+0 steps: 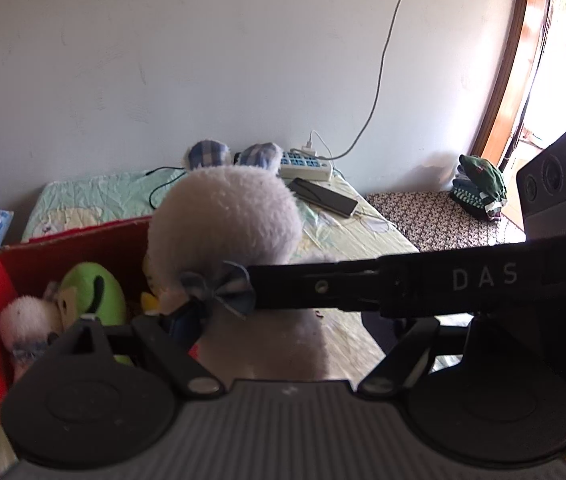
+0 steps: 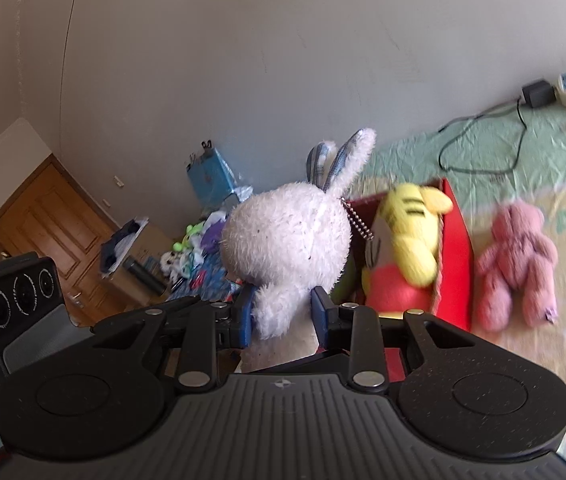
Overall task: Organize objects
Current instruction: 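Lift the pale pink bunny with the right gripper and carry it over the red box, then lower the pale pink bunny into the red box with the right gripper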
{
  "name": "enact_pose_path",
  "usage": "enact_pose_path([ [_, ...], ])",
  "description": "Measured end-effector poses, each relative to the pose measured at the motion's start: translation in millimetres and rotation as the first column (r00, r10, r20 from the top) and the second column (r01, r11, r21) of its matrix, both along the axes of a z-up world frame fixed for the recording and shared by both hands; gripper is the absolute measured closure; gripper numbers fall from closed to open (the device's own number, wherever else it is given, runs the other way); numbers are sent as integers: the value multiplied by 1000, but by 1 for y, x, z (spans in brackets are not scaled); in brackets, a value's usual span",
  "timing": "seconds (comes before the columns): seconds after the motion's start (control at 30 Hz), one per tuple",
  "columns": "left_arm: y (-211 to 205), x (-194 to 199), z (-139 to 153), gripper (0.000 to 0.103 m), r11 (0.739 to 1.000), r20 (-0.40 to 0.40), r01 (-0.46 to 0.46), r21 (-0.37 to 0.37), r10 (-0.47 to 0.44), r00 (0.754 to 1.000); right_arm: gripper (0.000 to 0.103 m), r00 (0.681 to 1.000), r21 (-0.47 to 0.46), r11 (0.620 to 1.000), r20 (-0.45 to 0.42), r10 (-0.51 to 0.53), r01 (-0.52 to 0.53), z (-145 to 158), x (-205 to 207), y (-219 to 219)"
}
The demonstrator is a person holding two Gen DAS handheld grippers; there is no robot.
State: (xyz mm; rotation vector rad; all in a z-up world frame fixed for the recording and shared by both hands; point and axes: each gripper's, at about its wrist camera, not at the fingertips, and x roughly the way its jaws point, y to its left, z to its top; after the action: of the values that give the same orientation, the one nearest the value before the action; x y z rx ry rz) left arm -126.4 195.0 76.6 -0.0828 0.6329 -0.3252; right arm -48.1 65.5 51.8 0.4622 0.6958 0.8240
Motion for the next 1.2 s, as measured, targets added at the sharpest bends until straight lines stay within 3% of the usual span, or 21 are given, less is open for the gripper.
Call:
enact_pose_path([
  [0.33,37,26,-19,22,999,-25,9,-32,-10,1000,71,999,-27,998,-11,-53,53,-11,26,33],
  [0.77,67,72,-60,23,993,-139,-40,-114,24,990,72,990,-119,989,-102,-99,86,-35,56,60],
  [1.2,94,81,-87,27,990,-207,-108,-90,88,974,72,981,-229,971,-160,-109,70,-56,72,94],
])
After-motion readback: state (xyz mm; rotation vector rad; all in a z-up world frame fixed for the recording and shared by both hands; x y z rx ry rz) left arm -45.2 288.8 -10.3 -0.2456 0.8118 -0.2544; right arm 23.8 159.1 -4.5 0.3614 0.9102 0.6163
